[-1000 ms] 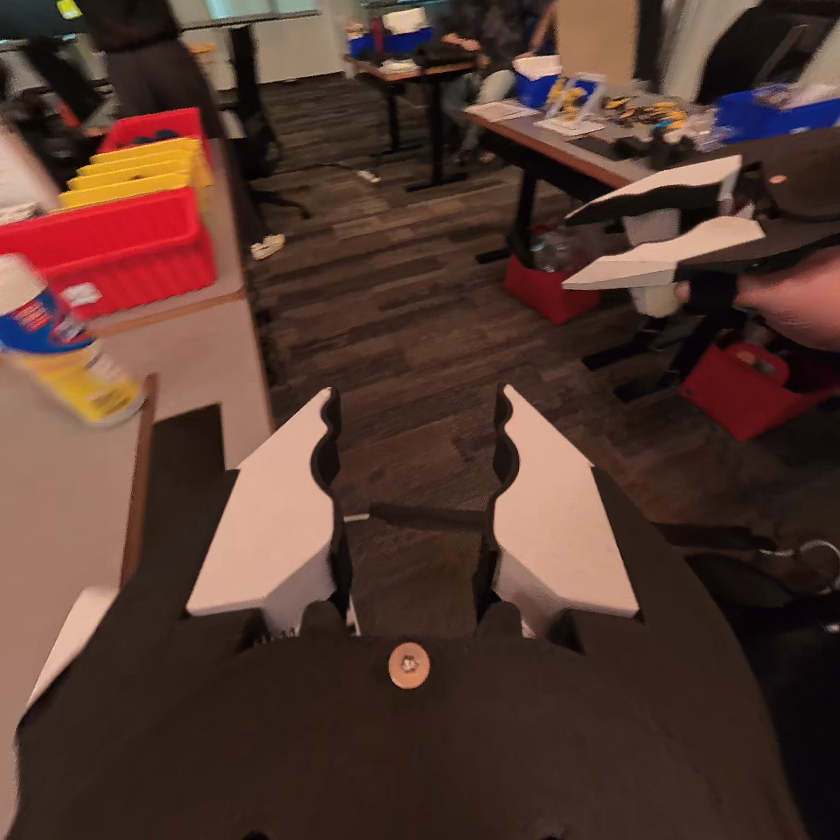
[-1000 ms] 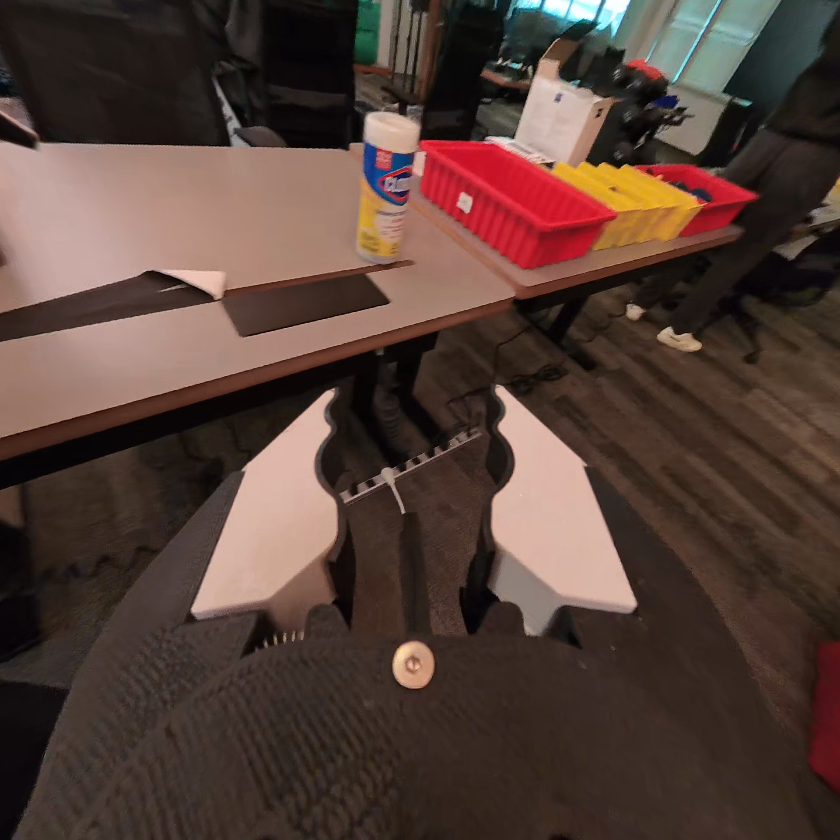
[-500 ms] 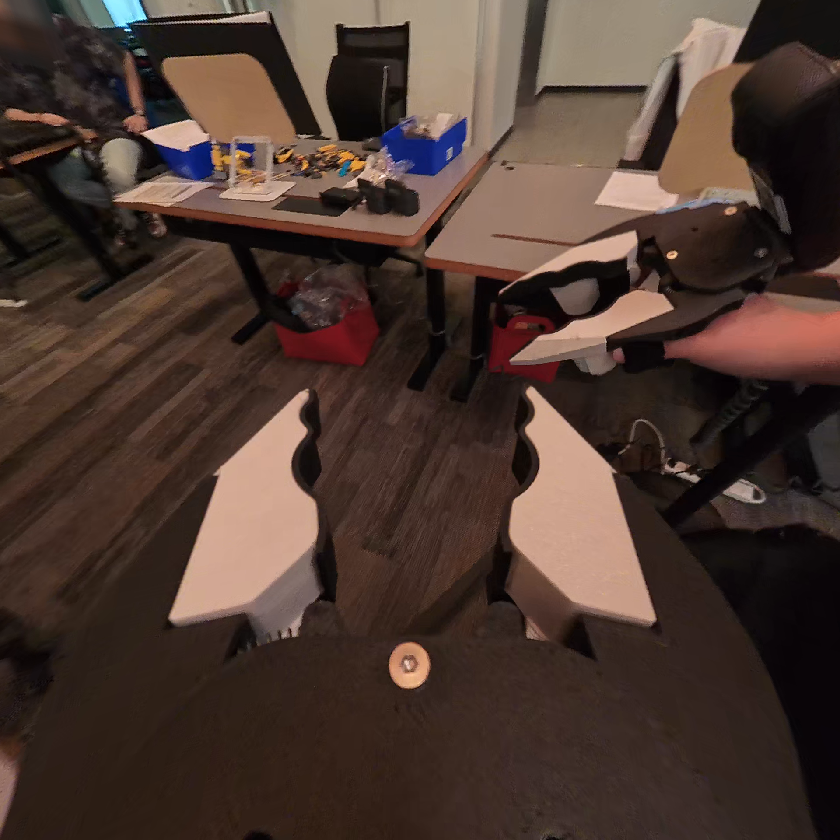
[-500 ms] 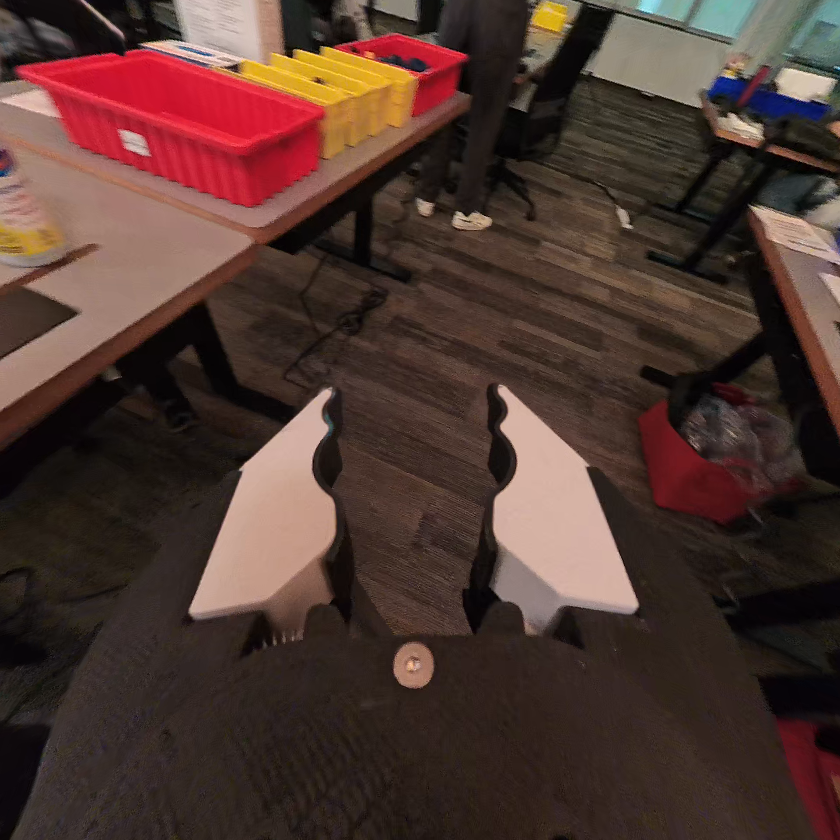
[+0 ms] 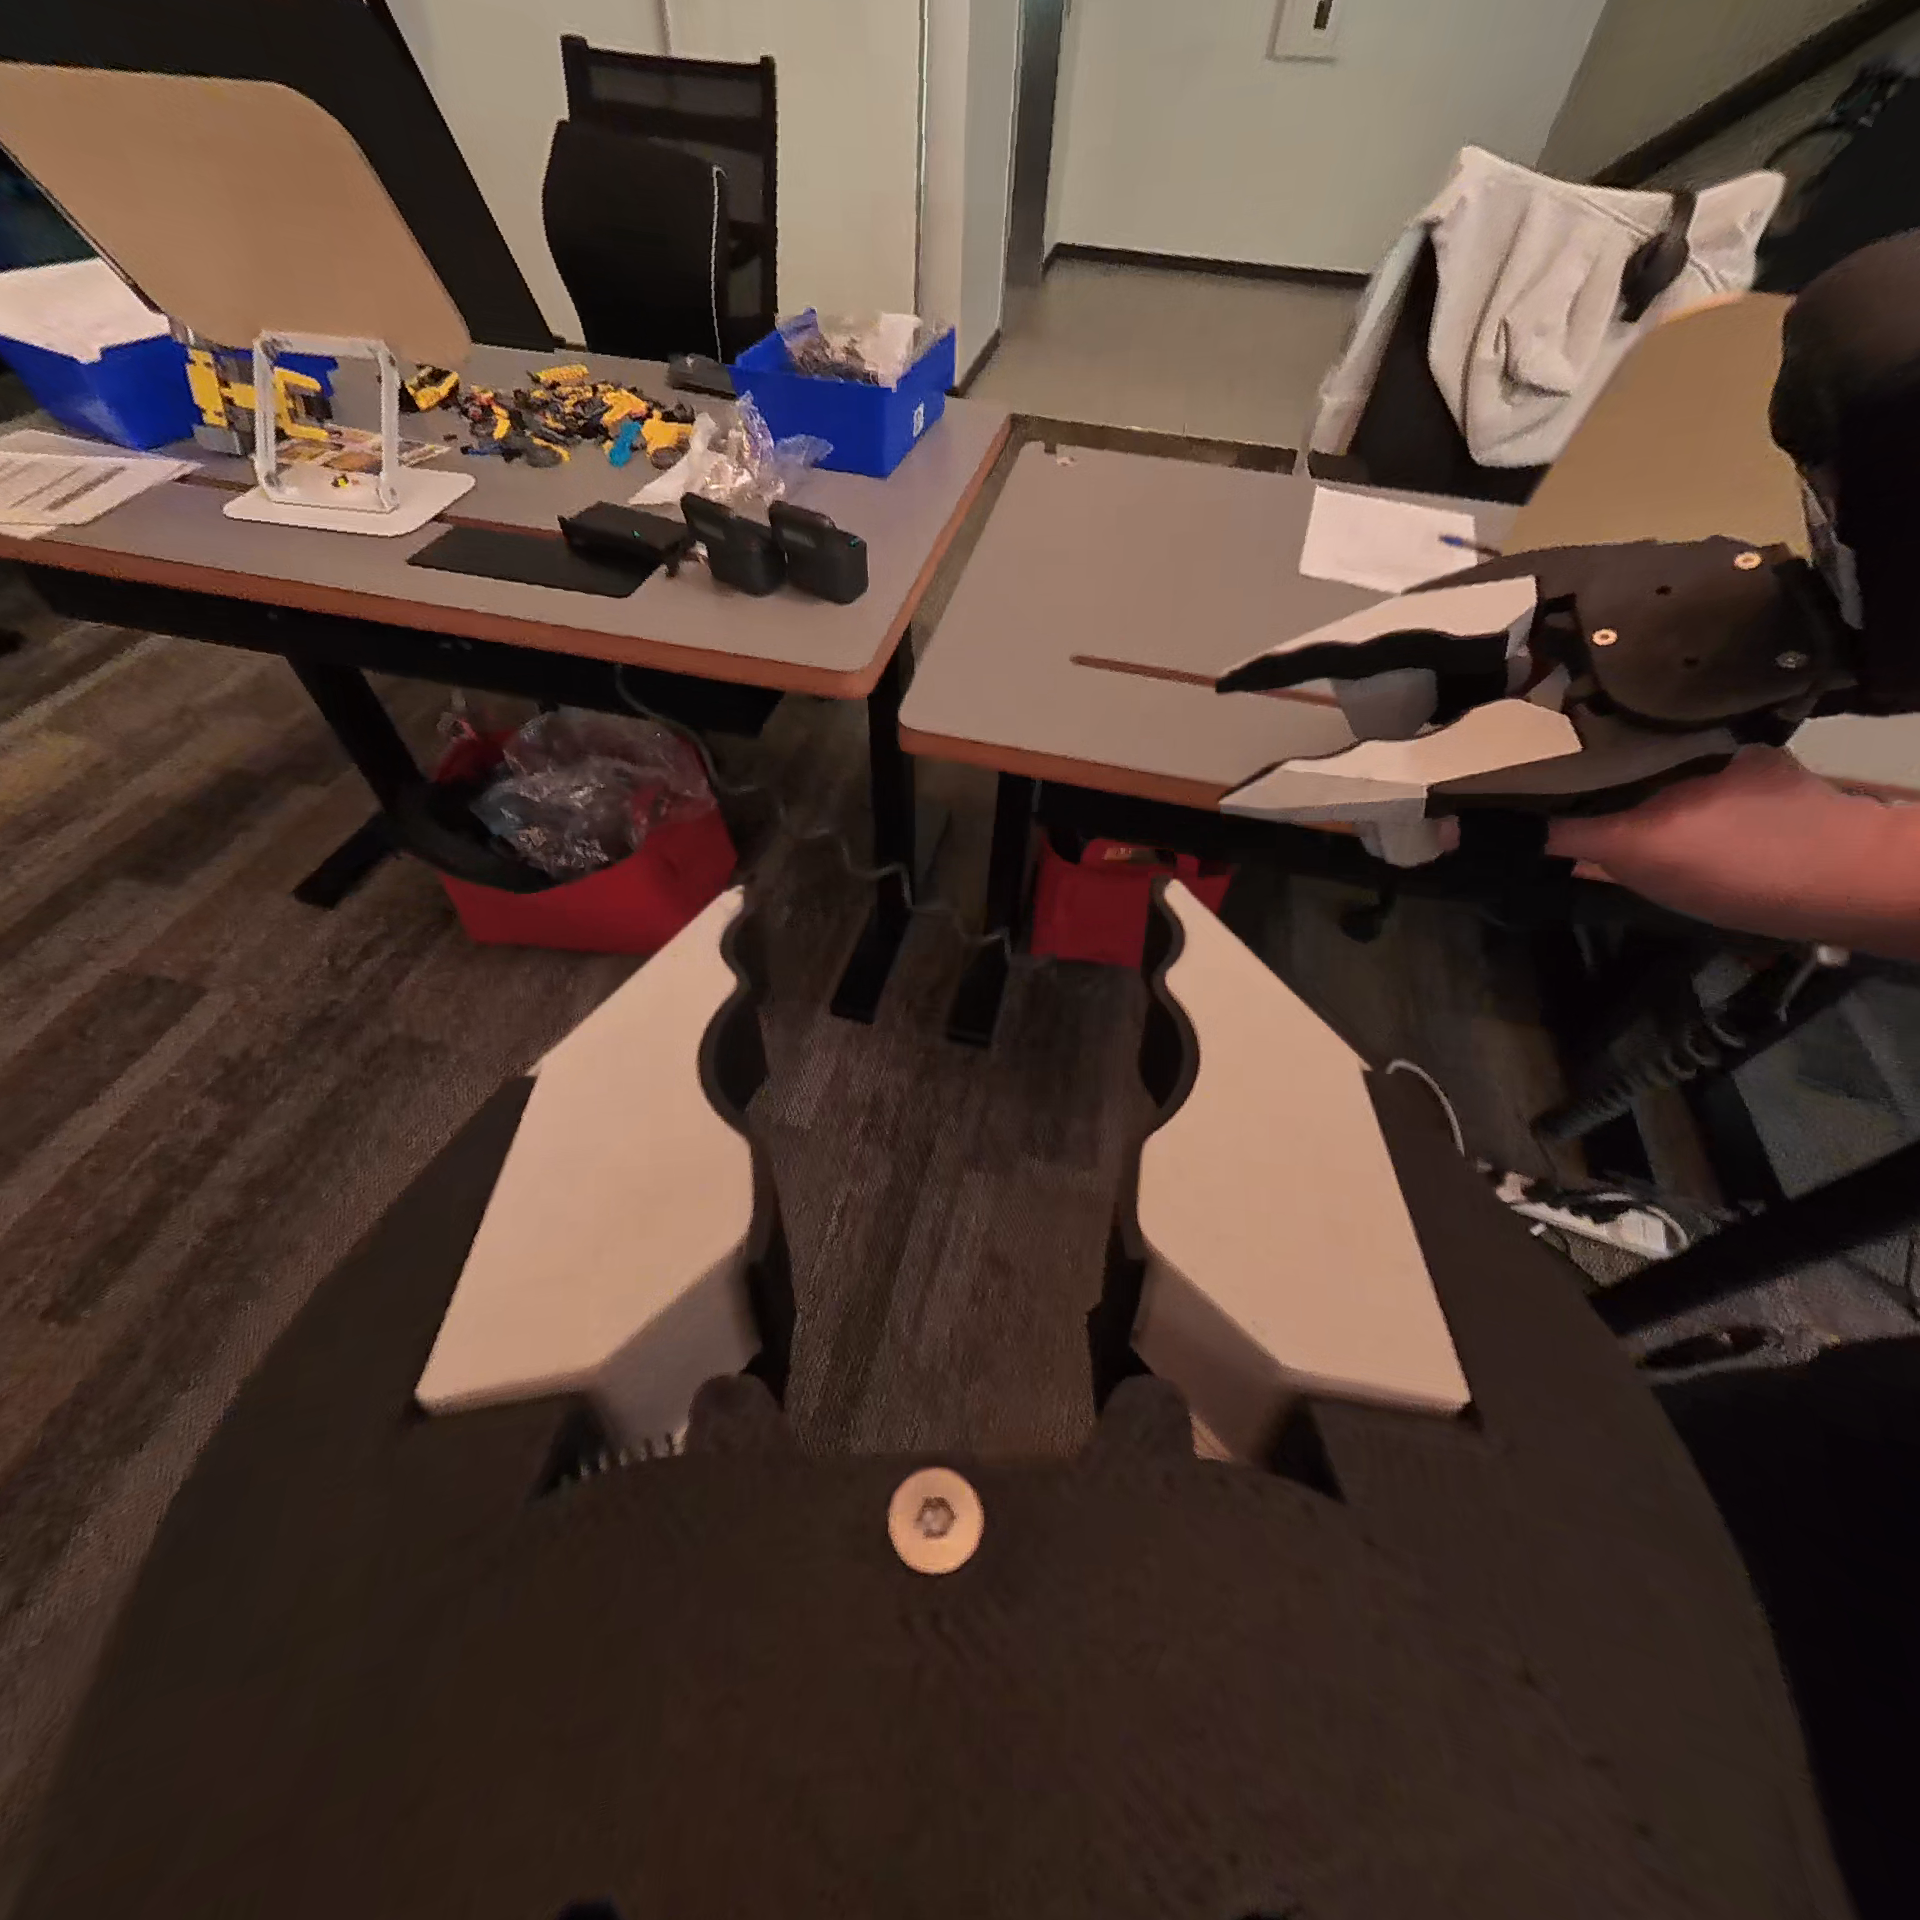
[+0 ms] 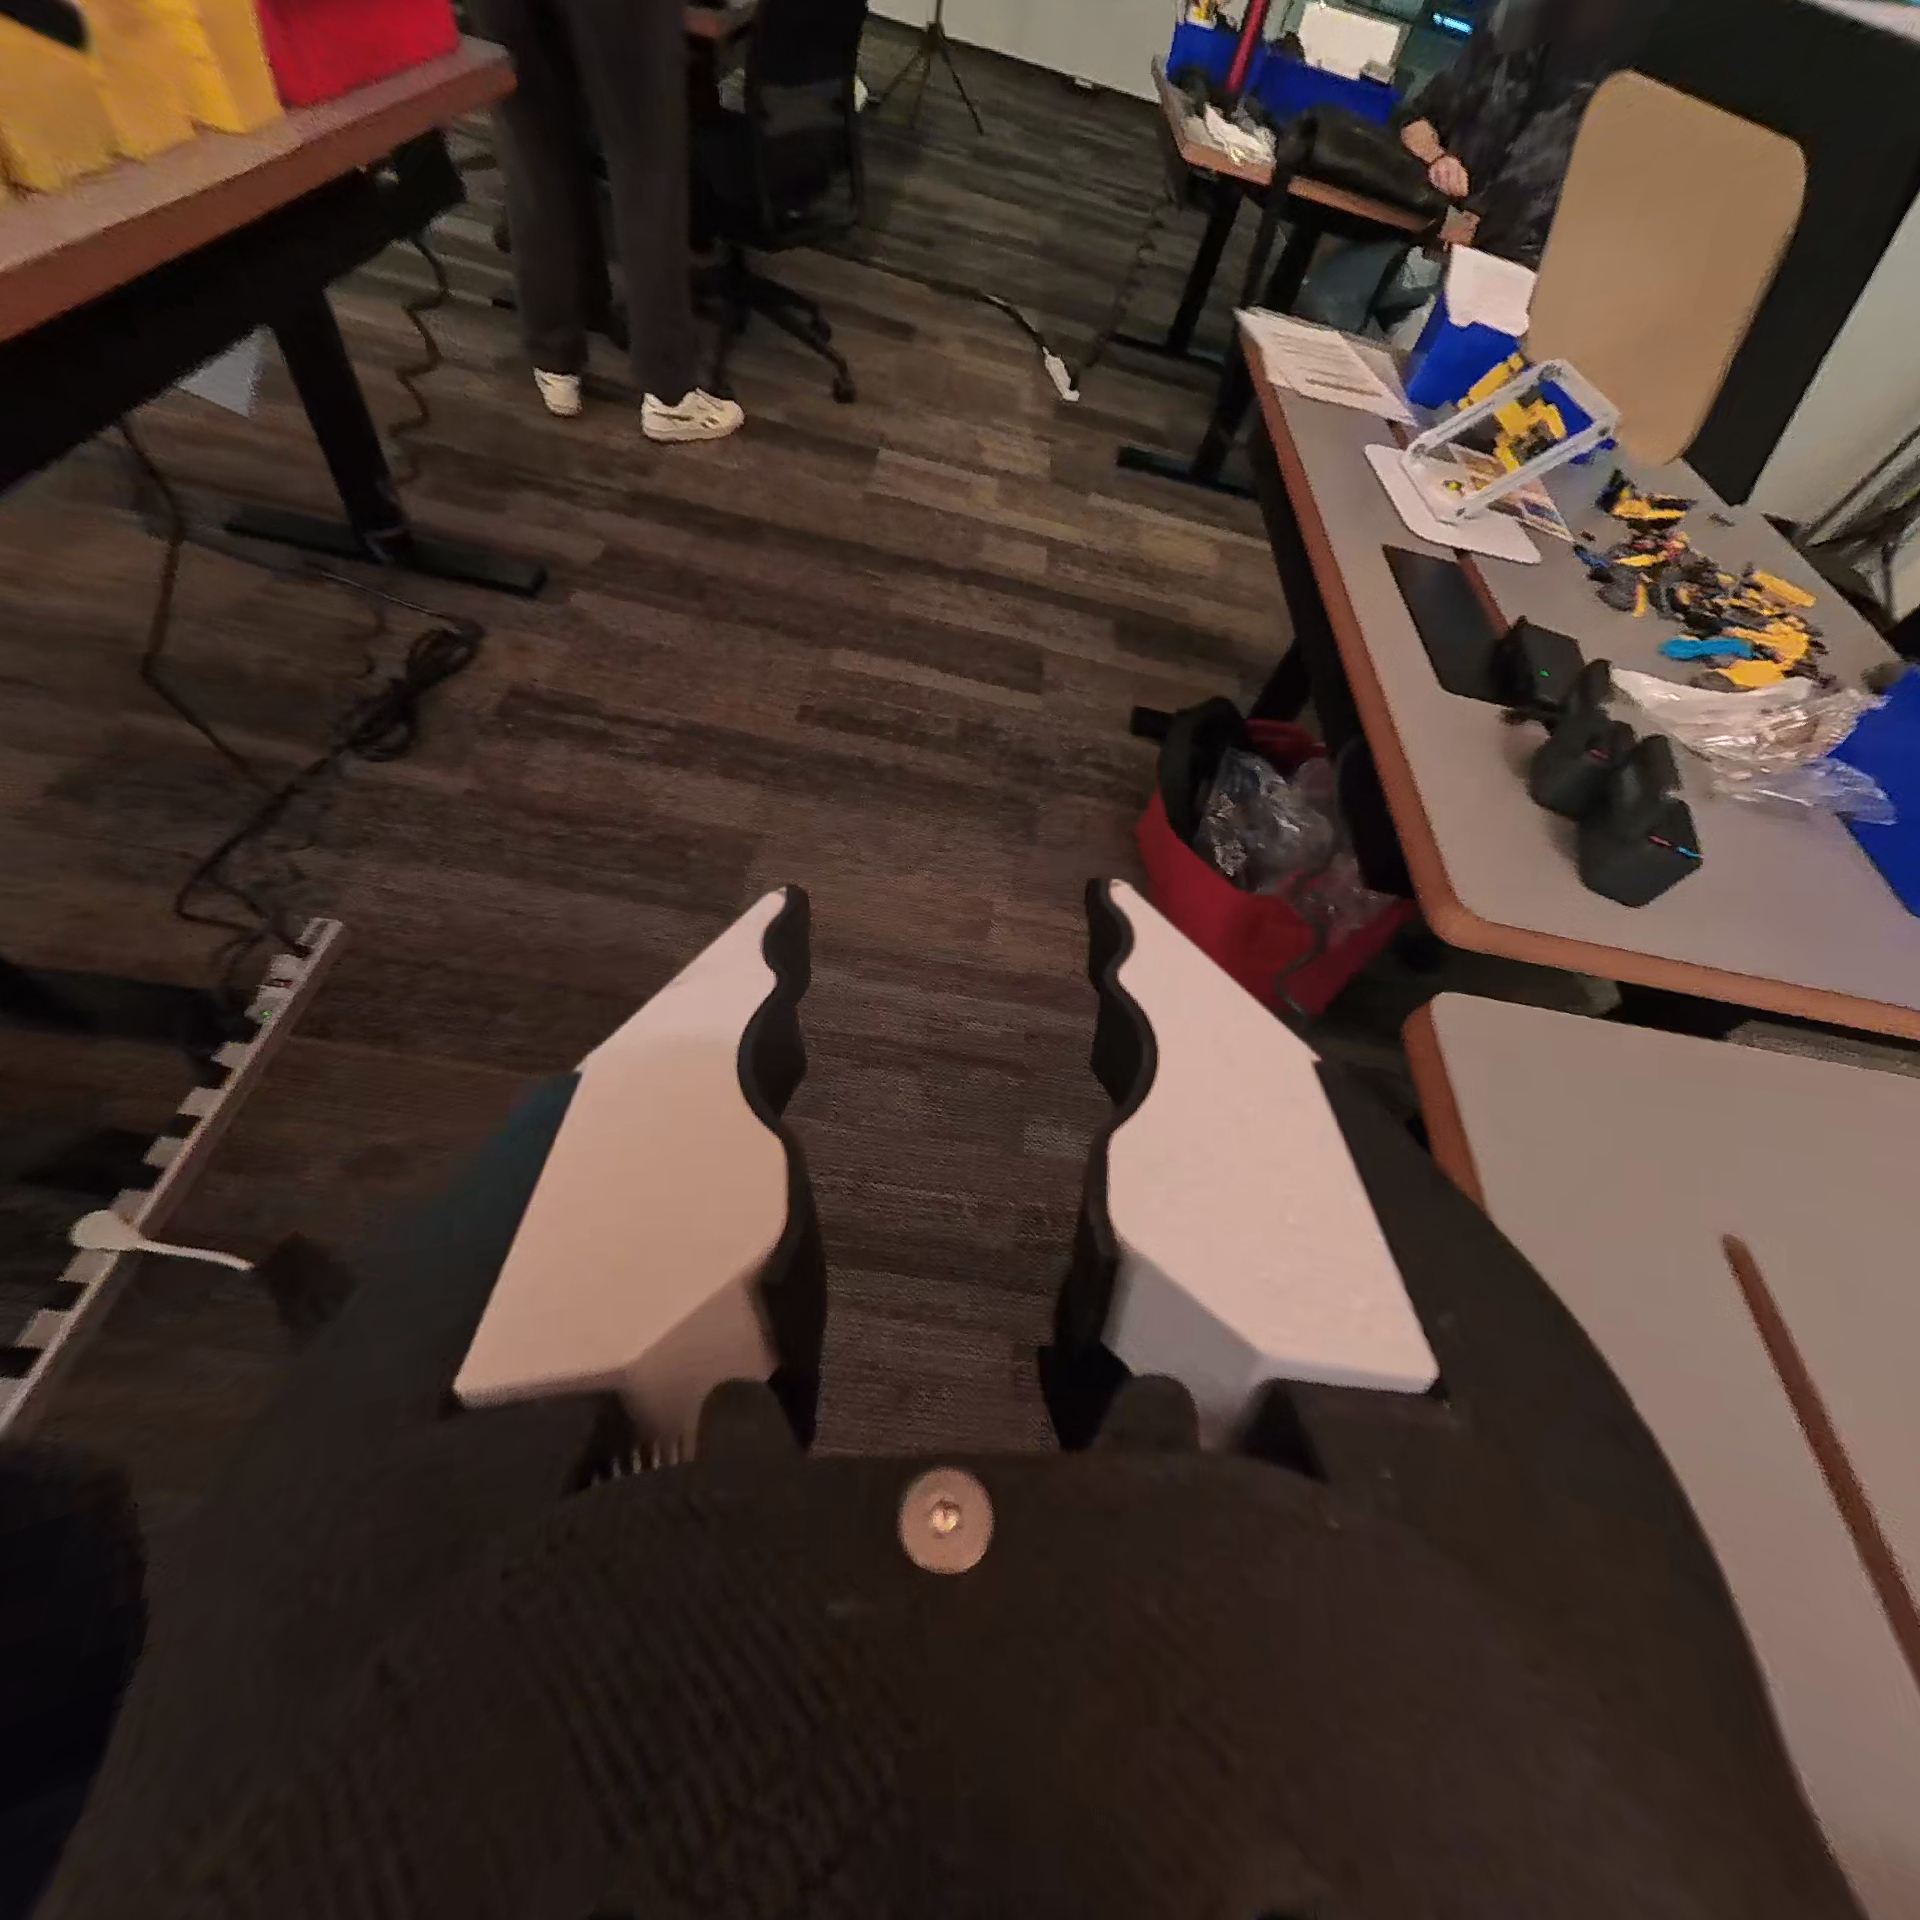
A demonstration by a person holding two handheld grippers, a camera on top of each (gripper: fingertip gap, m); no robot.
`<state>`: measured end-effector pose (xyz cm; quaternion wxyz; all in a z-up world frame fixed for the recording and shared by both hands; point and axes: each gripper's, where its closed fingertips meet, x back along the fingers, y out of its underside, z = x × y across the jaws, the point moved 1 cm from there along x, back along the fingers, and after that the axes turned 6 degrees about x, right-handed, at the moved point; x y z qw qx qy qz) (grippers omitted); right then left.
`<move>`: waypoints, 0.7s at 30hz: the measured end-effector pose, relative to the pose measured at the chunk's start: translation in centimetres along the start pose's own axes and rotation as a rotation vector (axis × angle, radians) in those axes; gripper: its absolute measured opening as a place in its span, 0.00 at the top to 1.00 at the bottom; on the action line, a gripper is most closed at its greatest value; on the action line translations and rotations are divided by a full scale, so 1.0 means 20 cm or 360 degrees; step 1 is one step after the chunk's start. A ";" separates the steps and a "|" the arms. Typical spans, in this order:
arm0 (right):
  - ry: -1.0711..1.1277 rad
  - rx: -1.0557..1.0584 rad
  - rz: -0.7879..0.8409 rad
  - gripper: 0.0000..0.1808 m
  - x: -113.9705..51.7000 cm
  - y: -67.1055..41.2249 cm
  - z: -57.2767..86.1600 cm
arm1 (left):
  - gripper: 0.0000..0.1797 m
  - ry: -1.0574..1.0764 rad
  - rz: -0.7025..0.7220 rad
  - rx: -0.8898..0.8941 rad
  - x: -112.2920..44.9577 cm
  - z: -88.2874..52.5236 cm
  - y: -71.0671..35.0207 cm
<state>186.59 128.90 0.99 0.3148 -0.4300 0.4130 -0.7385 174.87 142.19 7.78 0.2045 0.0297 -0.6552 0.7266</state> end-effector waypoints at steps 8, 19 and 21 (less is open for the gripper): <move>0.0132 -0.0144 -0.0078 0.74 -0.28 0.06 0.49 | 0.63 0.0134 -0.0092 -0.0019 -0.51 -0.19 -0.11; 0.0477 -0.0348 -0.0294 0.74 -0.70 0.31 1.06 | 0.65 0.0469 -0.0210 -0.0137 -1.26 -0.65 -0.34; 0.0532 -0.0421 -0.0265 0.74 -0.76 0.32 1.15 | 0.65 0.0542 -0.0236 -0.0193 -1.40 -0.73 -0.40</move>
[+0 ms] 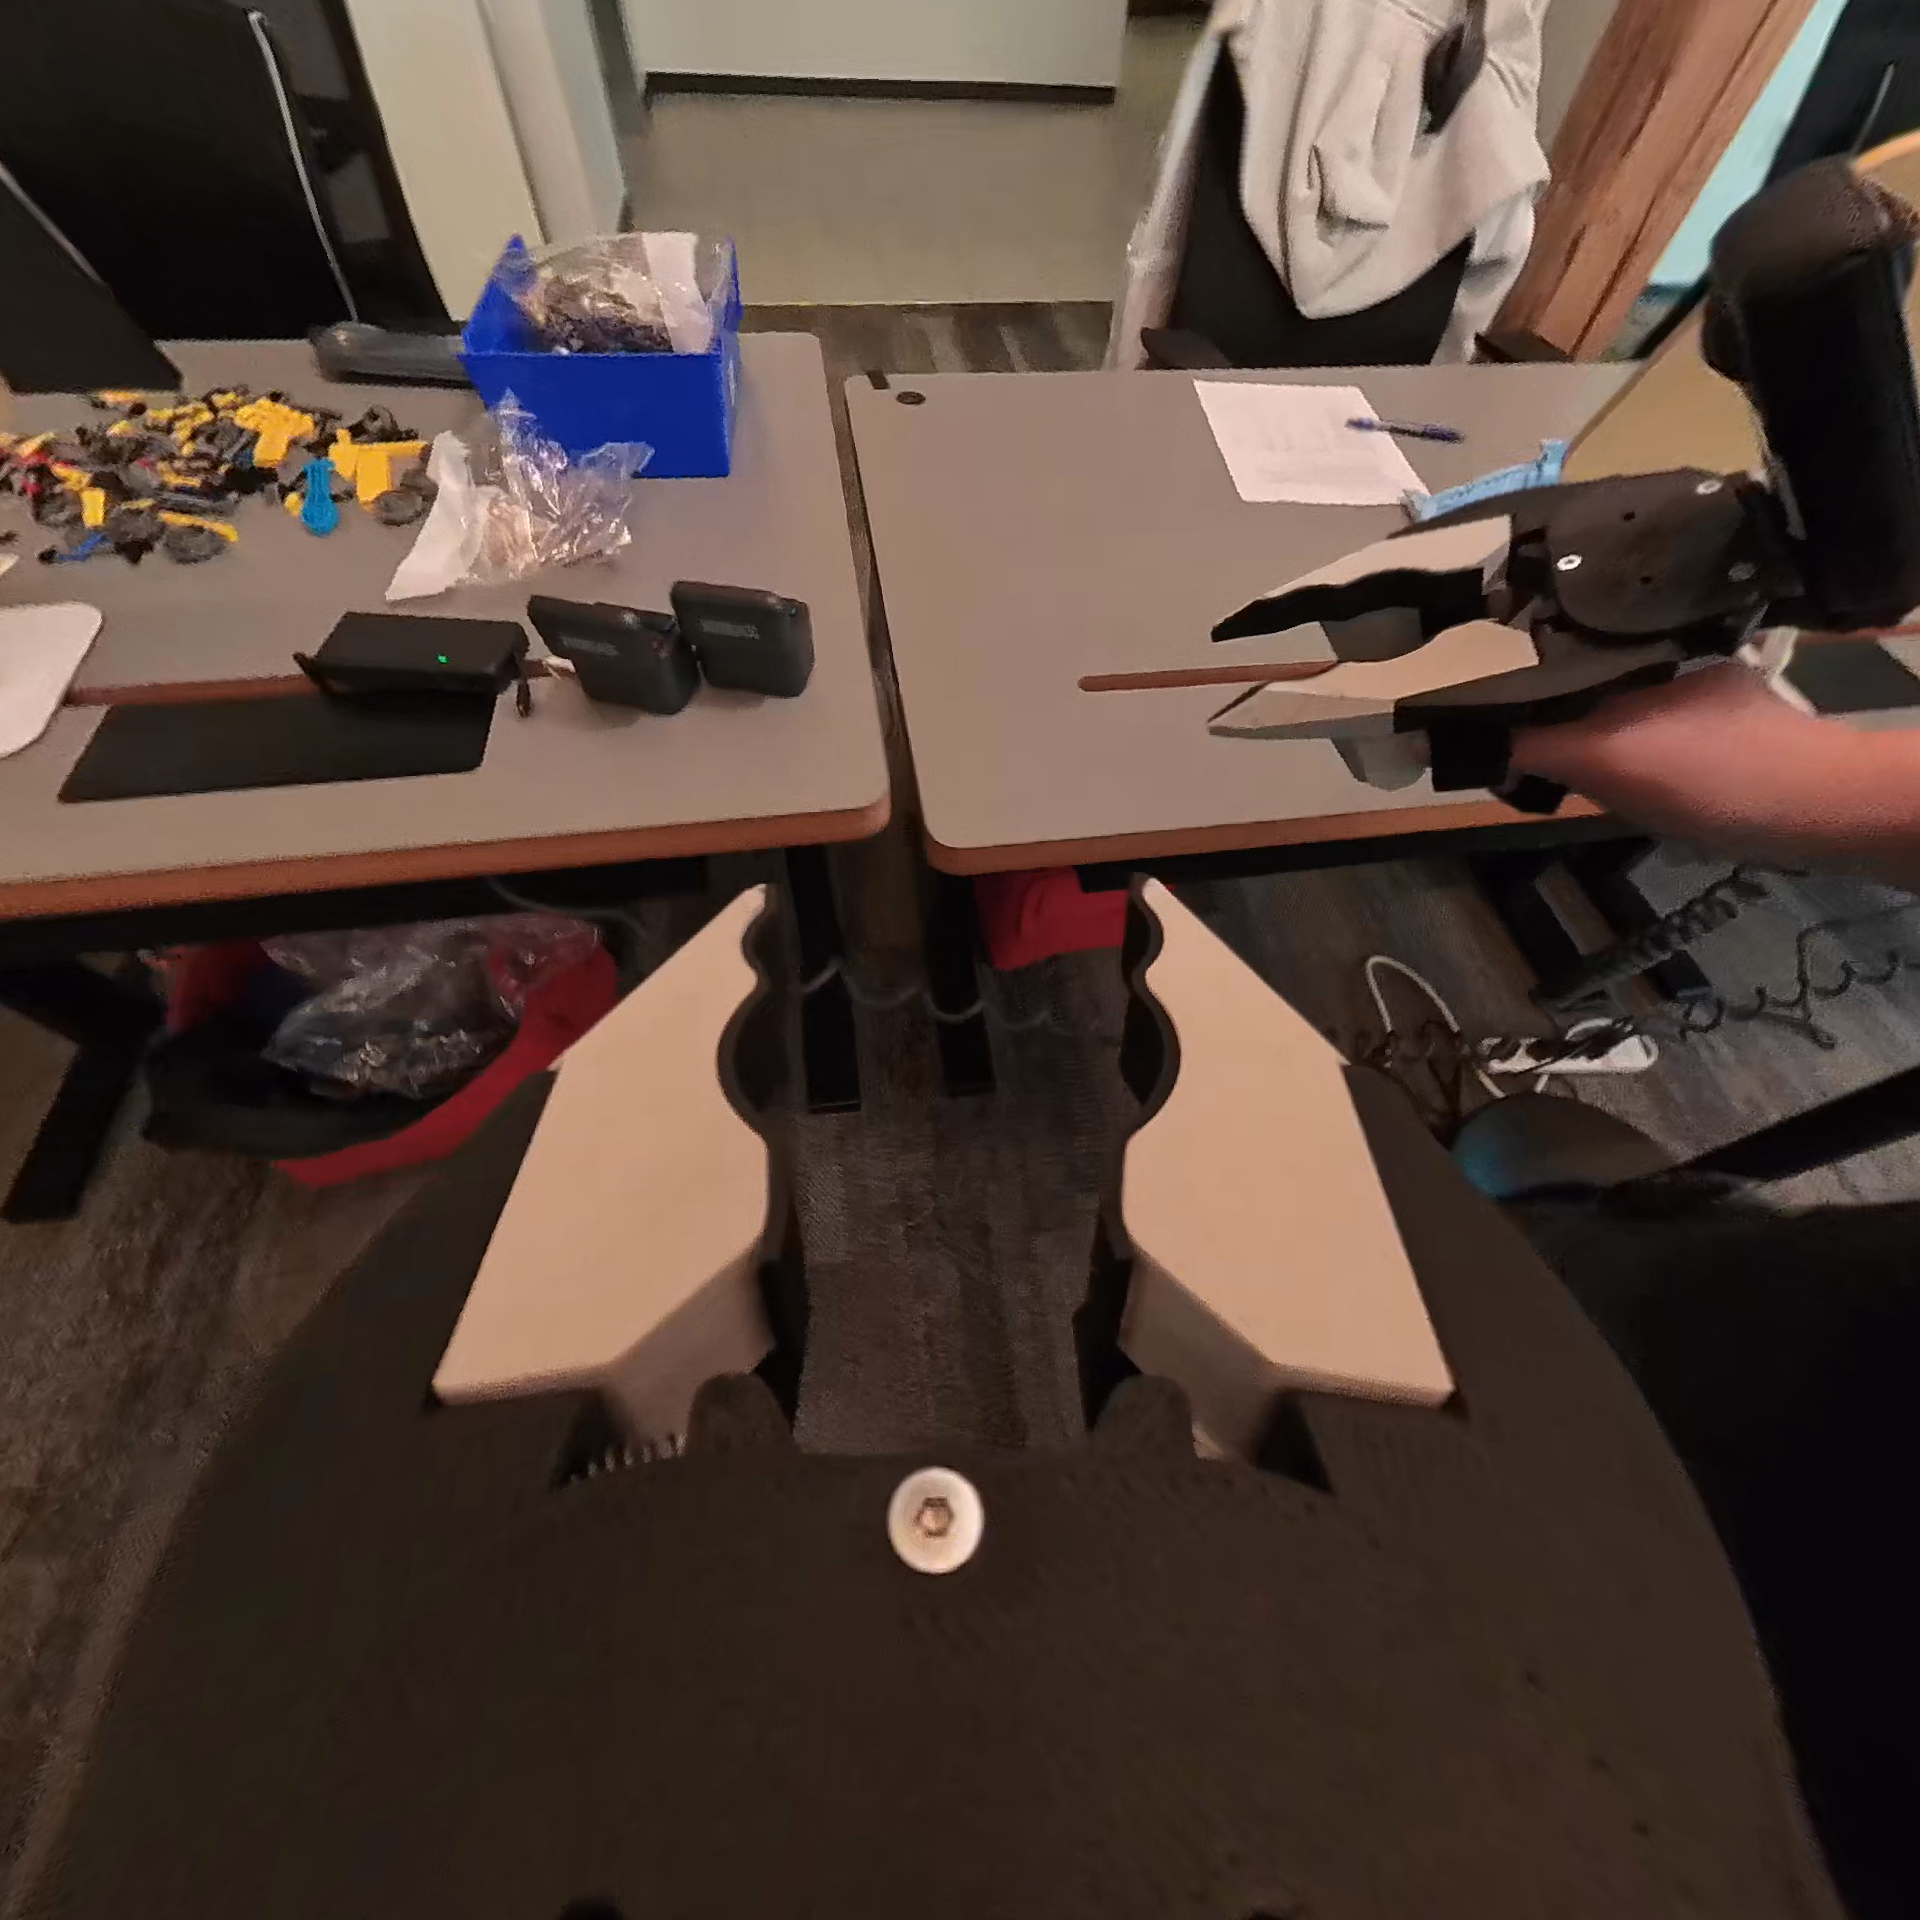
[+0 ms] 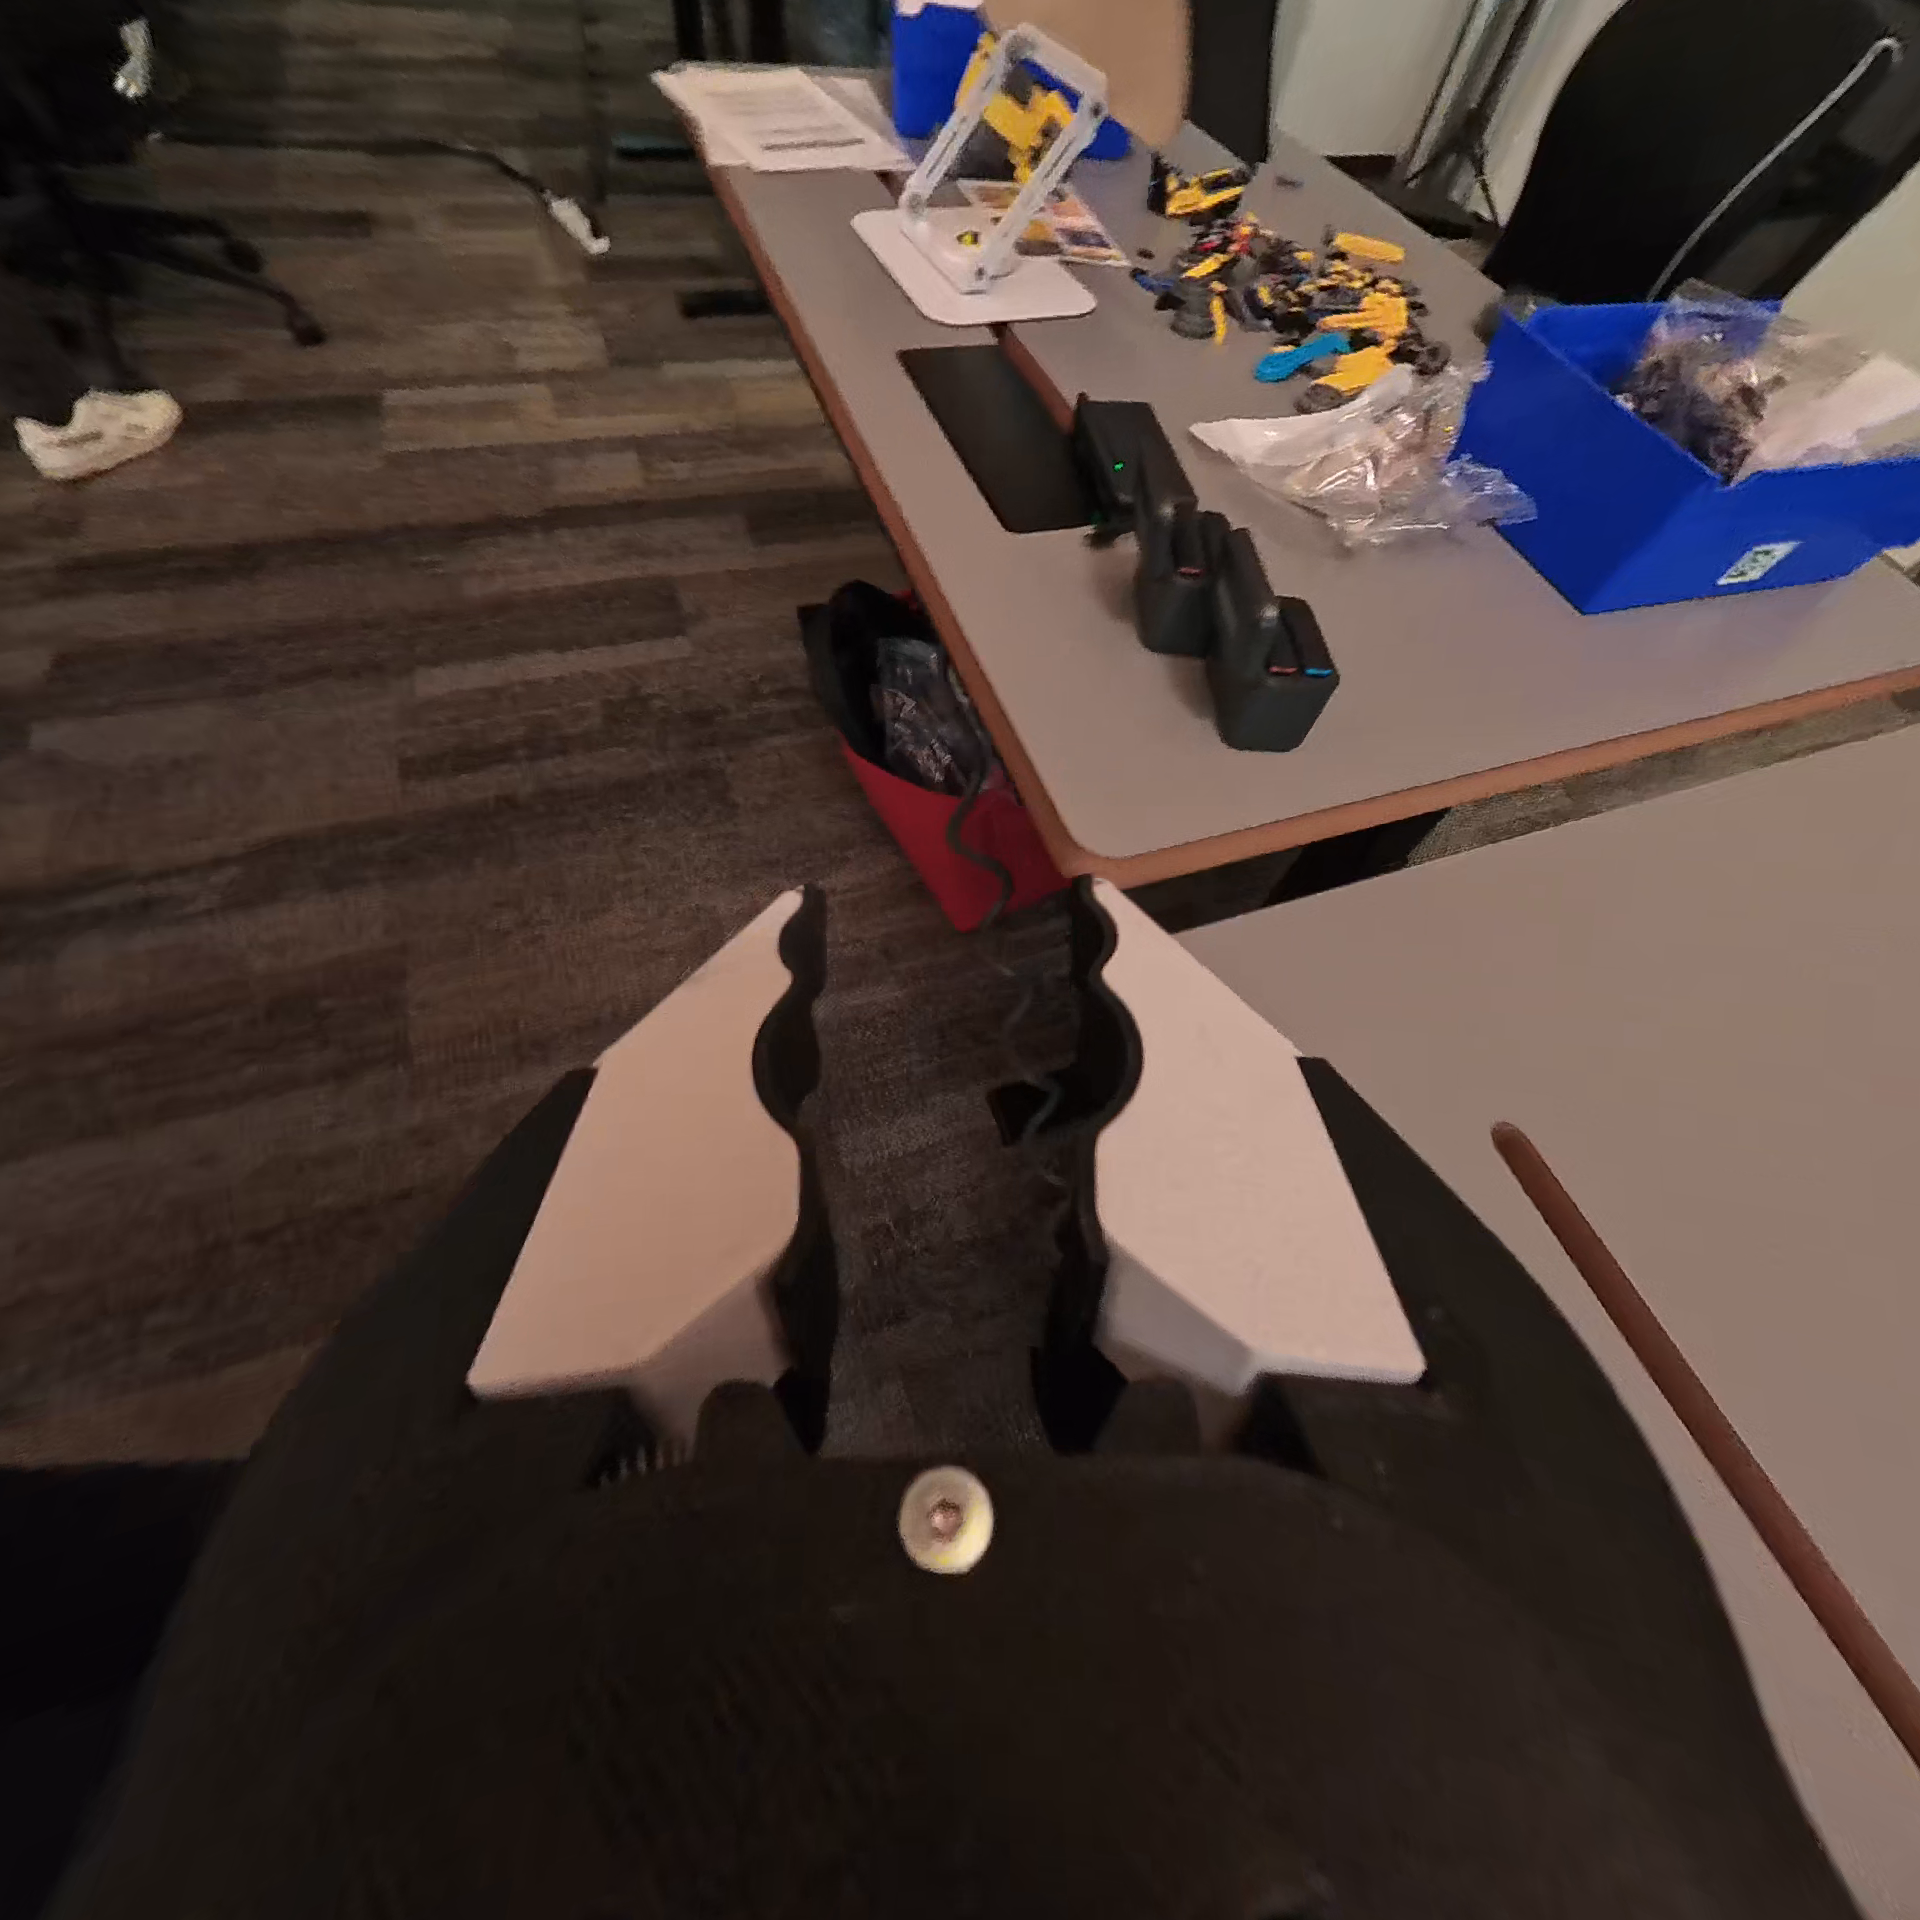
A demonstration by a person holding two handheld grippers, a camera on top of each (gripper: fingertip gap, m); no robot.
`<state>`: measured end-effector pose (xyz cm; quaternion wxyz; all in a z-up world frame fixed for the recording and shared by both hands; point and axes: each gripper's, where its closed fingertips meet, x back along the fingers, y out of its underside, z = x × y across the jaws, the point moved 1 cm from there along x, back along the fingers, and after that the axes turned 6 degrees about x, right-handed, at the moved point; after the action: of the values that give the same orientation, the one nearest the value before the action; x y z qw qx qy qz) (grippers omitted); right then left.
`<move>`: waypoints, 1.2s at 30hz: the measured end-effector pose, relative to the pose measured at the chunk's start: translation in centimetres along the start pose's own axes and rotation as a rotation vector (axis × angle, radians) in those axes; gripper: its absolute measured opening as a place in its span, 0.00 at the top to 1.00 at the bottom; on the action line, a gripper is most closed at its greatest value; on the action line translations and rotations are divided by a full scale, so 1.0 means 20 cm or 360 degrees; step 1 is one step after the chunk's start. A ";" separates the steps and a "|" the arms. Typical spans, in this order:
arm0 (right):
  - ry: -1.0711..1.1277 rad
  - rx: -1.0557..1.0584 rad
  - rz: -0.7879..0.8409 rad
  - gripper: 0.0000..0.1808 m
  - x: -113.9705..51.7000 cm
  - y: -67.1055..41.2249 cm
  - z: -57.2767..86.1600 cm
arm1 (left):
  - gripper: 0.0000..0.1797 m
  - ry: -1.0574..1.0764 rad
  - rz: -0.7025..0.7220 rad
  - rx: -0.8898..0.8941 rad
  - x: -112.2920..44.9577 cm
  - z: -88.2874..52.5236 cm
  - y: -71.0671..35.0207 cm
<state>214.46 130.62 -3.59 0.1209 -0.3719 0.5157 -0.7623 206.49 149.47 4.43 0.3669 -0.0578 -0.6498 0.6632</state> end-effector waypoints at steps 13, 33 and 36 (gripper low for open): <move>0.0083 -0.0185 -0.0133 0.78 -0.53 0.10 0.52 | 0.63 0.0122 -0.0203 -0.0035 -0.96 -0.54 -0.26; -0.0308 -0.0400 0.0071 0.65 -1.36 0.32 0.92 | 0.50 0.0178 -0.0890 -0.0232 -2.11 -1.03 -0.13; -0.0336 -0.0392 0.0091 0.64 -1.41 0.36 0.89 | 0.52 0.0210 -0.0973 -0.0295 -2.14 -1.04 -0.07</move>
<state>244.87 131.09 -18.86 0.1495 -0.4471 0.6000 -0.6464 249.59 142.21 -14.48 0.5836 0.0640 -0.6694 0.4552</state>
